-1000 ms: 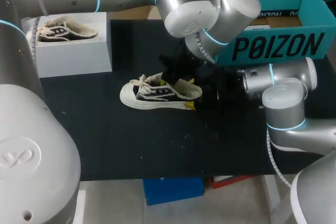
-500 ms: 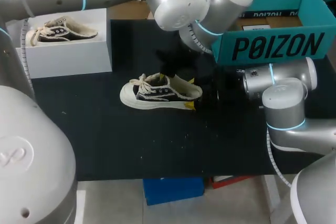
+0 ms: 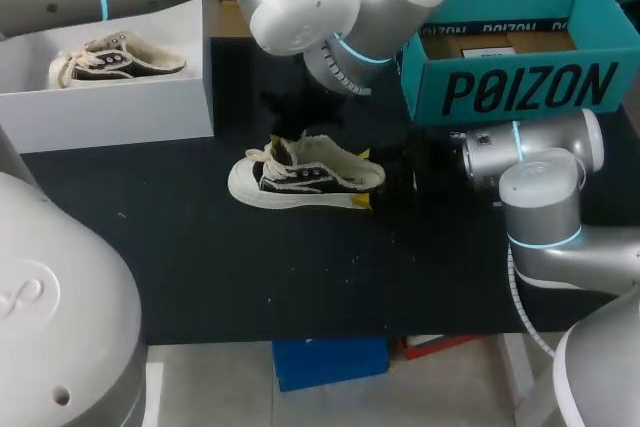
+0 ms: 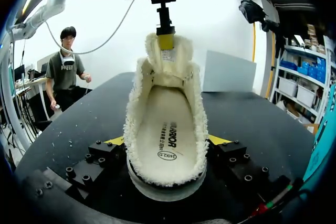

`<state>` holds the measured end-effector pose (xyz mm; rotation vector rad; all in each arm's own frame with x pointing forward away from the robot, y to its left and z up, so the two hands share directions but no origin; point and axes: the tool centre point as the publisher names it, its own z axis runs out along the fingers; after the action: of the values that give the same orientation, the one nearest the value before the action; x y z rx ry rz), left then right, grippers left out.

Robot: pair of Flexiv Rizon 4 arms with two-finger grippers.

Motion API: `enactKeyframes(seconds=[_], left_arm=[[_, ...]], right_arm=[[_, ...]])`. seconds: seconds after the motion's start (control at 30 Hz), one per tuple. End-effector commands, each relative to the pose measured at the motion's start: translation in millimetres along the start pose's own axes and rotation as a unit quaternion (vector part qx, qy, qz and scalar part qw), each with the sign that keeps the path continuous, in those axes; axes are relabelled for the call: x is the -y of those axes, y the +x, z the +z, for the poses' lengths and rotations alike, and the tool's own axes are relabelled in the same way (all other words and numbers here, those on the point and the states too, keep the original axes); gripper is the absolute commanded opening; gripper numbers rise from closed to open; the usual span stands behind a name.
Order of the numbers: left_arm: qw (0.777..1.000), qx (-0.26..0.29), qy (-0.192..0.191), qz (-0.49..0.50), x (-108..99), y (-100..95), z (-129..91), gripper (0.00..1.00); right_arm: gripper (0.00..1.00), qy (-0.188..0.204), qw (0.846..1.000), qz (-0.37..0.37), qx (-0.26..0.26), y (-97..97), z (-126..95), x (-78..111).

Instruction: Take the shoe out of the shoebox, open the shoe tongue, remove and reinsert the insole, then place the shoe into the shoebox

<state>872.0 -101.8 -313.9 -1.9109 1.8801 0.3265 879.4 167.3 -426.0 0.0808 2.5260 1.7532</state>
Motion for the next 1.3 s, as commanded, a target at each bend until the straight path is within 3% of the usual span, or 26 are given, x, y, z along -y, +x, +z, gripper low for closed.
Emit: enactKeyframes(seconds=[0.03,0.27,0.3,0.37,0.73,1.3], left_arm=[[1.000,-0.015,-0.001,-0.006,-5,-13.7,8,0.00],[0.999,-0.006,-0.031,-0.026,-8,-25.0,28,0.00],[0.999,-0.002,-0.036,-0.030,-9,-27.5,31,0.13],[0.998,-0.004,-0.042,-0.035,-10,-31.1,35,0.98],[0.996,-0.015,-0.053,-0.066,-14,-52.7,43,1.00],[0.993,-0.025,-0.079,-0.084,-19,-61.0,79,1.00]], right_arm=[[0.00,0.000,1.000,0.001,0.001,-1.0,1,2.0],[0.00,0.000,1.000,0.001,0.001,-1.0,1,2.0],[0.00,0.000,1.000,0.001,0.001,-1.0,1,2.0],[0.00,0.000,1.000,0.001,0.001,-1.0,1,2.0],[0.00,0.000,1.000,0.001,0.001,-1.0,1,2.0],[0.00,0.000,1.000,0.001,0.001,-1.0,1,2.0]])
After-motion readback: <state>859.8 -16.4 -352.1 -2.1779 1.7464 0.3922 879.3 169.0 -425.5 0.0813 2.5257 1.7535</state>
